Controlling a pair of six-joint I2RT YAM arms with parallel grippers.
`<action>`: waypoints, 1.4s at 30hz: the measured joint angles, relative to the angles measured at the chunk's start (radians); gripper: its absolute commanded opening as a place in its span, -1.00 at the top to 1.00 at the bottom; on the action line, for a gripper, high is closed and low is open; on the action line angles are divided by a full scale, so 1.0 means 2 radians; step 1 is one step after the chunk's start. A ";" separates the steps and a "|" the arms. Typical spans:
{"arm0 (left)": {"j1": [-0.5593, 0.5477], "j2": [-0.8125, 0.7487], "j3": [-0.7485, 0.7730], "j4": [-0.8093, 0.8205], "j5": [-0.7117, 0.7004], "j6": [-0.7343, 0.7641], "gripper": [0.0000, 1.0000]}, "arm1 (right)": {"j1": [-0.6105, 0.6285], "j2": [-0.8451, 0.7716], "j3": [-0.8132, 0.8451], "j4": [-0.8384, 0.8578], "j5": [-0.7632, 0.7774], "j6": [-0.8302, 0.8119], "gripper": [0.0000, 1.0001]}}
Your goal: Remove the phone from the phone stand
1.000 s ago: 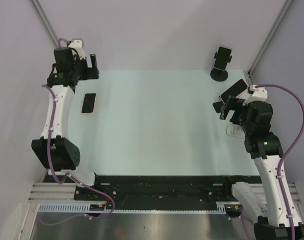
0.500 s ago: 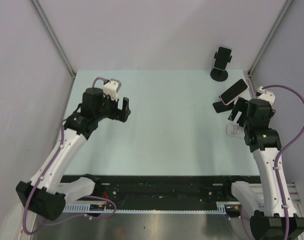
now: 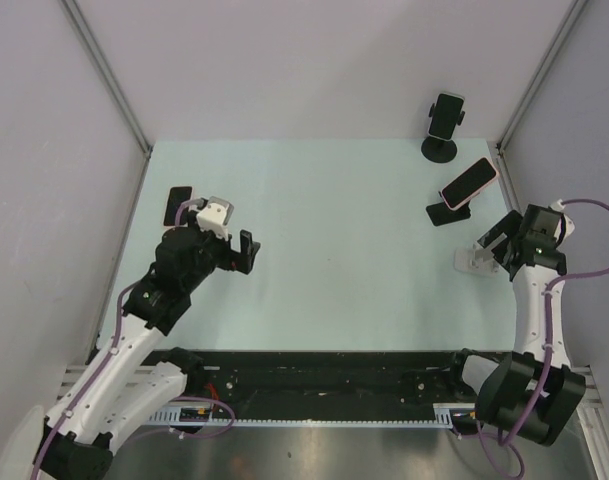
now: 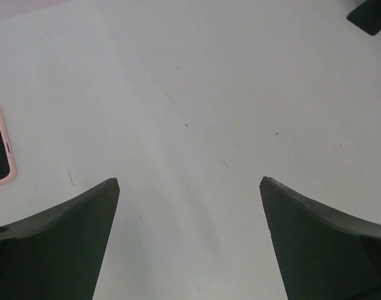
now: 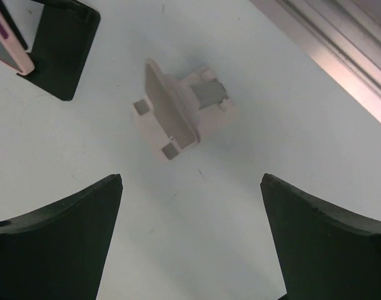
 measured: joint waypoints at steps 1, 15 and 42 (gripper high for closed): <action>-0.006 -0.004 -0.001 0.003 -0.008 0.000 -1.00 | -0.012 0.006 -0.006 0.005 -0.010 0.006 -0.93; -0.034 -0.031 -0.007 0.016 -0.057 0.009 -1.00 | -0.054 0.038 -0.063 0.120 -0.077 0.034 -0.26; -0.036 -0.030 -0.007 0.021 -0.046 0.013 -1.00 | 0.029 -0.009 -0.097 0.163 -0.080 0.016 1.00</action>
